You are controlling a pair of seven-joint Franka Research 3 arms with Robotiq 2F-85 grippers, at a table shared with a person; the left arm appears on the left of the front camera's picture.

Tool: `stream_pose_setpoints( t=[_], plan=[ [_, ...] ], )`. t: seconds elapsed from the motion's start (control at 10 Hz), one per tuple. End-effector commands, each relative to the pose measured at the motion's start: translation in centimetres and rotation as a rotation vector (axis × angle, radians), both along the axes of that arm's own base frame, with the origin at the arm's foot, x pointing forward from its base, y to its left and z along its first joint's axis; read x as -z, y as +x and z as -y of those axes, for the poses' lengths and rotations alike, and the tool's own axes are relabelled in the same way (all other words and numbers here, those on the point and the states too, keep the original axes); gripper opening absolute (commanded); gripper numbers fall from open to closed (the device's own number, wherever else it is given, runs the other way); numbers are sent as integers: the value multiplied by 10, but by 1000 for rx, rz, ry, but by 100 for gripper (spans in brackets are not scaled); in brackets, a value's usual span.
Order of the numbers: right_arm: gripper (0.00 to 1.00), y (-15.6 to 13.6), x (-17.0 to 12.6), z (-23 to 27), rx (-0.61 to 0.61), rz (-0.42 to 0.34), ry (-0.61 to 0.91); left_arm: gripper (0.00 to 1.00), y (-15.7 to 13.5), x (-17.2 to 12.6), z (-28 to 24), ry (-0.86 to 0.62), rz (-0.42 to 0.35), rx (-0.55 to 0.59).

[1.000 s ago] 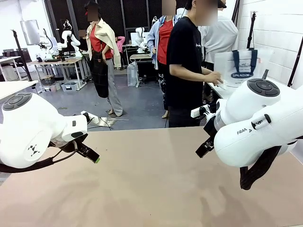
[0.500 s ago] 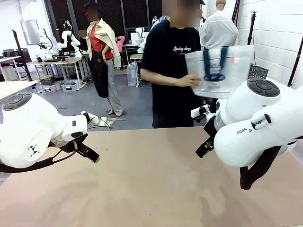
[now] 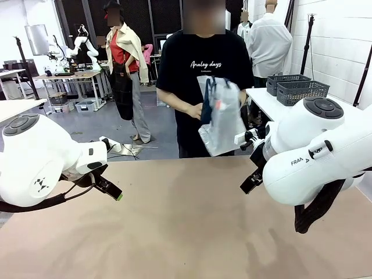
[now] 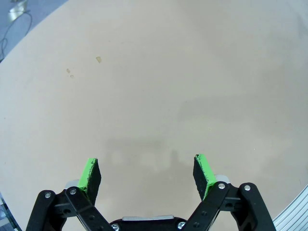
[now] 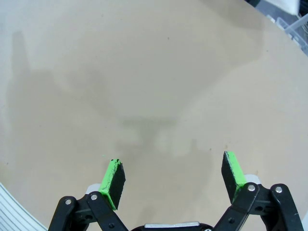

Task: Transfer purchased items from the store into the shopping bag.
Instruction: Open the Reusable shopping bag in the center of the table.

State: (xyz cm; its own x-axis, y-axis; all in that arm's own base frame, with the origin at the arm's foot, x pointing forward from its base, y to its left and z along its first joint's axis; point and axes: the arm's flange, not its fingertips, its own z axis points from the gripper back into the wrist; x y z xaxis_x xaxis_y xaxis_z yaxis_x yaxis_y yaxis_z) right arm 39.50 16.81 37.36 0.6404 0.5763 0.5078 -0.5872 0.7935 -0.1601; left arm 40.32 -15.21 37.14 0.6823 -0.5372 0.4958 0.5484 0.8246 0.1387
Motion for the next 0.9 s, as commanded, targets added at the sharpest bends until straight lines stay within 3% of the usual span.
stream_pose_setpoints(
  t=[0.0,0.8],
  plan=[
    [100,0,0,0,0,0,0,100,0,0,-1,-1,0,-2],
    [100,0,0,0,0,0,0,100,0,0,-1,-1,0,-2]
  ],
)
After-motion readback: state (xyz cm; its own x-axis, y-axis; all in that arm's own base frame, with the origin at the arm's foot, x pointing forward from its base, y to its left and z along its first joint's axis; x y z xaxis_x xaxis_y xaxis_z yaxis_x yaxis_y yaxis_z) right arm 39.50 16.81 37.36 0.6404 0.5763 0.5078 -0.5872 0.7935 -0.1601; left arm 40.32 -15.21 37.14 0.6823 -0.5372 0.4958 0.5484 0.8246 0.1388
